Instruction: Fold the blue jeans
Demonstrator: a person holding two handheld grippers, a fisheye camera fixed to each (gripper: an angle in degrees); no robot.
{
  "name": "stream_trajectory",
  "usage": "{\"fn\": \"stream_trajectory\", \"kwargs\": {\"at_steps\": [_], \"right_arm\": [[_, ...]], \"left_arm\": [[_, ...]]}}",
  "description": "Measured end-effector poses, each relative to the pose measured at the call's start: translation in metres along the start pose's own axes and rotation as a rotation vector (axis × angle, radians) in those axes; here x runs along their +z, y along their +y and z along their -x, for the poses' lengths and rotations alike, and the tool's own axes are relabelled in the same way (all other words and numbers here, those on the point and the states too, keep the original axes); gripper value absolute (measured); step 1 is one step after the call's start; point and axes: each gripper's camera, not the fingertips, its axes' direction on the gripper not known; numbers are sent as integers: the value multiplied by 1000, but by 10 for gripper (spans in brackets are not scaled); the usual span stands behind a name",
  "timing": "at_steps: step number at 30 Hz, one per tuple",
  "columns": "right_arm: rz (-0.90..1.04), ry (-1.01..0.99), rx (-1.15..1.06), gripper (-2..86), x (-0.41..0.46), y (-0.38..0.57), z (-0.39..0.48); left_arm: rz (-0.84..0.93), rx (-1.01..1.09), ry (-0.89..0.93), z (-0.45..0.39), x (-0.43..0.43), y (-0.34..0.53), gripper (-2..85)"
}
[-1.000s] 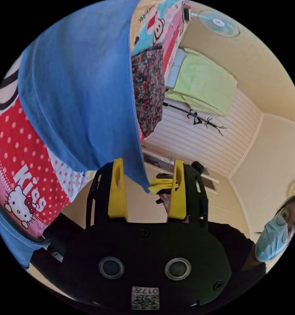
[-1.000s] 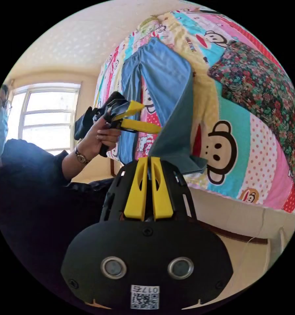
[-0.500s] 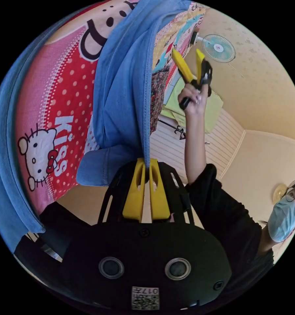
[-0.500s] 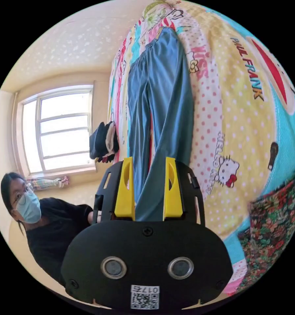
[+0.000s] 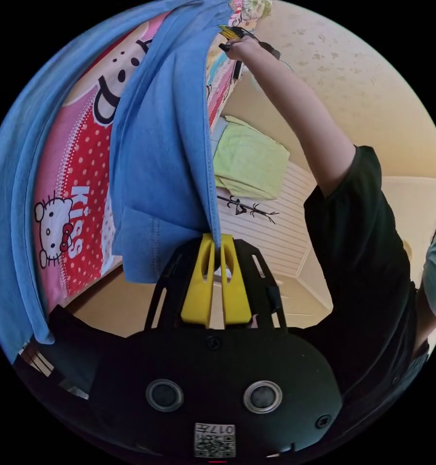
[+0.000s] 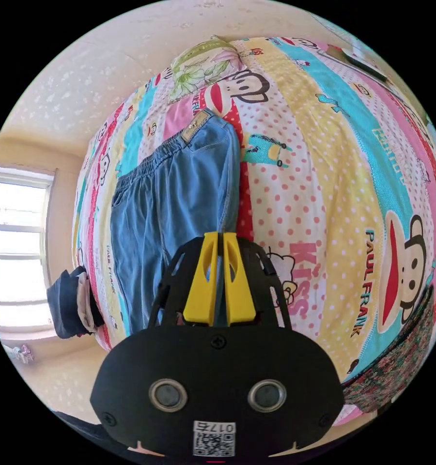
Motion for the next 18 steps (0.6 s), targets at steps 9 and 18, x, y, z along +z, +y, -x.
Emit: {"fn": "stream_trajectory", "kwargs": {"at_steps": [9, 18], "right_arm": [[-21, -192, -343, 26, 76, -24, 167], [104, -408, -318, 68, 170, -10, 191]], "left_arm": [[-252, -151, 44, 5, -123, 74, -9], [-378, -313, 24, 61, -228, 111, -8]]}}
